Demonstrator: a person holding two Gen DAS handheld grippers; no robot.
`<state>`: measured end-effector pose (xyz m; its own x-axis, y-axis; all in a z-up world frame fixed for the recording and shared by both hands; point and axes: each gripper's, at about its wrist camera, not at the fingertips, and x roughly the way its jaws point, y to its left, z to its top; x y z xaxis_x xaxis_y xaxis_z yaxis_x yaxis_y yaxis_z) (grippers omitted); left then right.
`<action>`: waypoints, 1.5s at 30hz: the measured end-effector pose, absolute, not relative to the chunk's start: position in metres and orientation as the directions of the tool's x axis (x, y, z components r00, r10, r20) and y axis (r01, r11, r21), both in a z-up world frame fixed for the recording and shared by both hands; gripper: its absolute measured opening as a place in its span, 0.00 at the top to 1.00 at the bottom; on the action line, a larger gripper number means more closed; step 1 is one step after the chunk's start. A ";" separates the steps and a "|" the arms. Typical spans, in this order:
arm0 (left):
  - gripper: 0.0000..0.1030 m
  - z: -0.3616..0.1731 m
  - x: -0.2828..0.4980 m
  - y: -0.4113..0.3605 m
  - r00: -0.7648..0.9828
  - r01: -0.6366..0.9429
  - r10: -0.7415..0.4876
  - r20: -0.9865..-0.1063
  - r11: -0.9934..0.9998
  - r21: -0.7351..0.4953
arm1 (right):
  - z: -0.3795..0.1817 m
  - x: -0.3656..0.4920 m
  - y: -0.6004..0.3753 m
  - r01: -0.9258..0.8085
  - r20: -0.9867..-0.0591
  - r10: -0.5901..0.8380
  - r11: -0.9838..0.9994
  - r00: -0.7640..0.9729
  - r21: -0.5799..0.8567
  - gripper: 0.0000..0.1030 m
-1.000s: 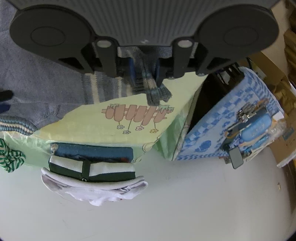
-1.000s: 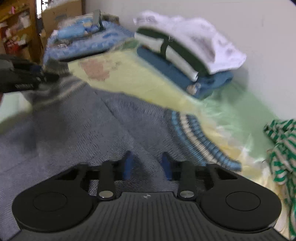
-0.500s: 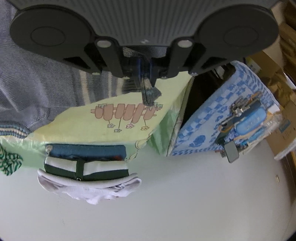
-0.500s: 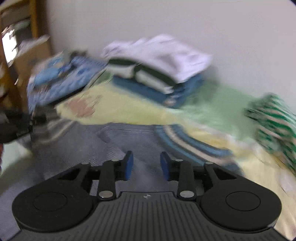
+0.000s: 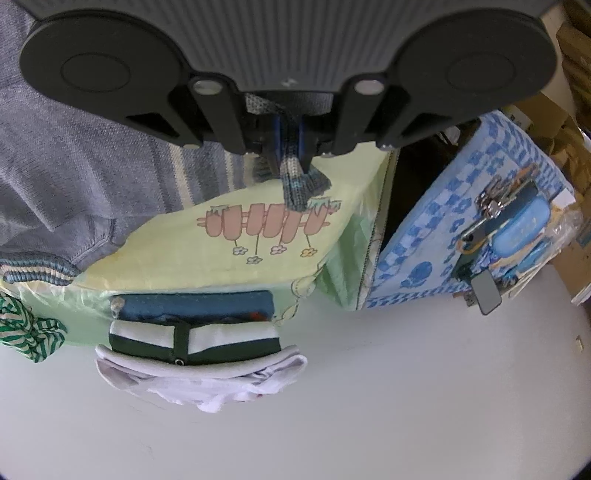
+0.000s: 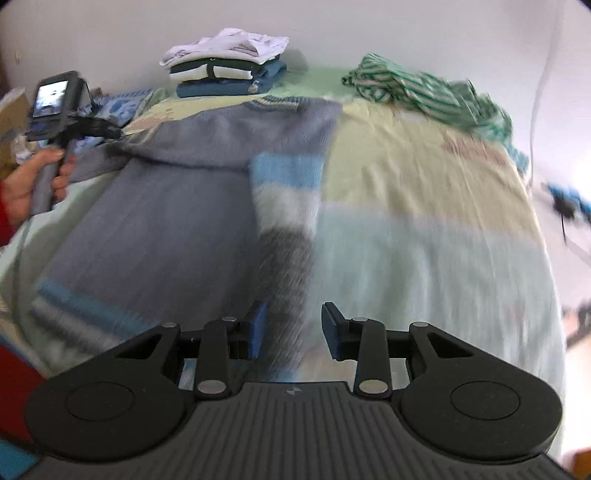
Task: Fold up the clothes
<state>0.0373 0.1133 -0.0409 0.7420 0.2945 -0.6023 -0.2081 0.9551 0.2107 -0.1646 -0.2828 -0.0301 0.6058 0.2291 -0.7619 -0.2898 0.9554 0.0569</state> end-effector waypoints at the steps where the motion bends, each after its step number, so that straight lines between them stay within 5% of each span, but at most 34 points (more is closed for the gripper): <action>1: 0.93 -0.040 0.039 0.113 0.738 -0.206 0.296 -0.607 0.955 0.215 | -0.030 -0.177 -0.281 -0.289 -0.759 0.233 0.955 0.608 0.062 0.65; 8: 0.92 -0.032 0.048 0.101 0.720 -0.183 0.318 -0.617 0.944 0.273 | -0.064 -0.209 -0.261 -0.315 -0.747 0.092 0.935 0.658 -0.162 0.72; 10: 0.93 -0.025 0.051 0.099 0.720 -0.183 0.318 -0.617 0.945 0.273 | -0.063 -0.209 -0.268 -0.301 -0.735 0.094 0.941 0.672 -0.155 0.87; 12: 0.92 -0.015 0.053 0.094 0.731 -0.184 0.325 -0.599 0.940 0.286 | -0.055 -0.210 -0.279 -0.283 -0.722 0.116 0.952 0.682 -0.115 0.88; 21: 0.92 0.014 0.069 0.083 0.757 -0.207 0.363 -0.543 0.922 0.328 | -0.034 -0.193 -0.286 -0.408 -0.727 0.369 0.903 0.579 0.133 0.87; 30: 0.91 0.014 0.086 0.084 0.775 -0.191 0.353 -0.524 0.922 0.338 | -0.059 -0.188 -0.273 -0.303 -0.732 0.459 0.887 0.503 0.348 0.87; 39: 0.91 -0.006 0.090 0.088 0.790 -0.083 0.264 -0.554 0.940 0.331 | -0.028 -0.200 -0.254 -0.235 -0.729 0.336 0.942 0.596 0.241 0.68; 45: 0.51 -0.038 0.059 0.099 0.746 0.100 0.165 -0.645 0.930 0.355 | -0.029 -0.186 -0.222 -0.229 -0.696 0.267 0.962 0.666 0.150 0.63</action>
<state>0.0592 0.0989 -0.0381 0.7462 0.1655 -0.6448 0.1005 0.9295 0.3548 -0.1863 -0.2216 -0.0290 0.6661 0.2671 -0.6964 -0.2288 0.9618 0.1501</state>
